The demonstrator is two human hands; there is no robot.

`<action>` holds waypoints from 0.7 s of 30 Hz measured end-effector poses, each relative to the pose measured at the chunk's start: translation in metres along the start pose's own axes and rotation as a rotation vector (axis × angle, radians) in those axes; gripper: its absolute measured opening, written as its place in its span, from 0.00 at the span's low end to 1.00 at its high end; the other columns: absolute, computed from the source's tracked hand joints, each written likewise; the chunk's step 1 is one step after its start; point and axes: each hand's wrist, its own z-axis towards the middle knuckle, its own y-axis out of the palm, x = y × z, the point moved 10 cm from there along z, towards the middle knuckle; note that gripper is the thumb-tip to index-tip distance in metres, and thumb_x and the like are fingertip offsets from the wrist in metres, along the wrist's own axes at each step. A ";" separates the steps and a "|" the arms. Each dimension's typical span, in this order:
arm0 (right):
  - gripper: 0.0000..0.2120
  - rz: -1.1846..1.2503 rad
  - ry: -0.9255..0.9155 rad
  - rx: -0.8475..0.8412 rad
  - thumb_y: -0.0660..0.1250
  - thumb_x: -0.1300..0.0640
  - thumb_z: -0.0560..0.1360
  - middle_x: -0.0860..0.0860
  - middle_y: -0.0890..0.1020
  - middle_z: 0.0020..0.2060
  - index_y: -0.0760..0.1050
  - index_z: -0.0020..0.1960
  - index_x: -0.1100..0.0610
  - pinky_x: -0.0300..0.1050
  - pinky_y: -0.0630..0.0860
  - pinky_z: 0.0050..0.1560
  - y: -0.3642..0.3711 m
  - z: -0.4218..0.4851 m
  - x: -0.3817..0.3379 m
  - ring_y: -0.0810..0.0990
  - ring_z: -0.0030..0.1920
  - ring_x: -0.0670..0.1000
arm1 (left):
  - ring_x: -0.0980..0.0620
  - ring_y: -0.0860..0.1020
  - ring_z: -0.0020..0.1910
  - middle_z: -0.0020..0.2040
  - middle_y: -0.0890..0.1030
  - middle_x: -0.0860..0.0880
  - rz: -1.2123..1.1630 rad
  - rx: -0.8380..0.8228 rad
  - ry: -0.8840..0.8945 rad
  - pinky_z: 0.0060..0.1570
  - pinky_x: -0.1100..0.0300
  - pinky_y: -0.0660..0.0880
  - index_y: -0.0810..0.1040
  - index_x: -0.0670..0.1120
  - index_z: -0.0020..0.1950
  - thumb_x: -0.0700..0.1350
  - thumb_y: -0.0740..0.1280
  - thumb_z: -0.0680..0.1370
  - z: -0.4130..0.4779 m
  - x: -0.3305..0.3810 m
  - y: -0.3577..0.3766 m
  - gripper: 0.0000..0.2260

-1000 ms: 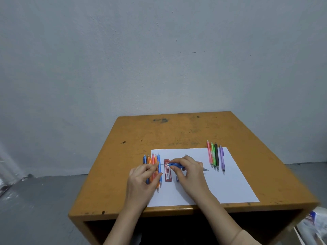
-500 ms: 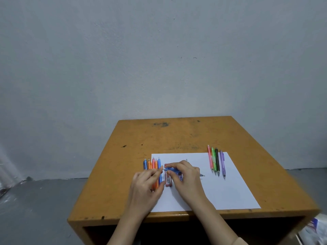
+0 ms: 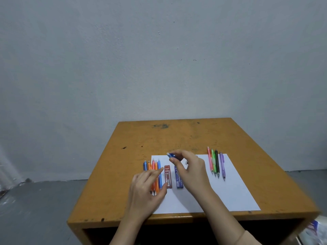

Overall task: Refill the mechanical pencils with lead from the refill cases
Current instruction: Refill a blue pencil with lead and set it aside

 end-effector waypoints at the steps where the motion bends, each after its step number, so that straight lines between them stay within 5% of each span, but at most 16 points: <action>1: 0.06 0.044 0.018 0.004 0.68 0.55 0.76 0.39 0.79 0.41 0.79 0.51 0.46 0.24 0.69 0.42 -0.003 0.002 -0.002 0.77 0.45 0.36 | 0.62 0.73 0.50 0.51 0.80 0.56 0.005 0.002 -0.003 0.50 0.65 0.67 0.79 0.50 0.61 0.55 0.65 0.72 0.000 0.000 0.000 0.20; 9: 0.10 0.467 0.156 0.076 0.69 0.63 0.75 0.50 0.84 0.40 0.78 0.47 0.48 0.40 0.80 0.44 -0.010 0.007 0.000 0.83 0.42 0.47 | 0.61 0.75 0.51 0.52 0.81 0.55 0.019 -0.001 -0.023 0.50 0.62 0.69 0.79 0.48 0.61 0.58 0.63 0.74 -0.001 -0.002 0.000 0.20; 21: 0.03 0.771 0.473 0.123 0.67 0.63 0.75 0.54 0.85 0.38 0.78 0.49 0.58 0.44 0.82 0.44 0.016 -0.024 0.034 0.85 0.39 0.53 | 0.59 0.77 0.46 0.47 0.81 0.55 -0.002 0.014 0.039 0.45 0.65 0.72 0.80 0.46 0.58 0.54 0.63 0.77 -0.001 0.003 -0.002 0.17</action>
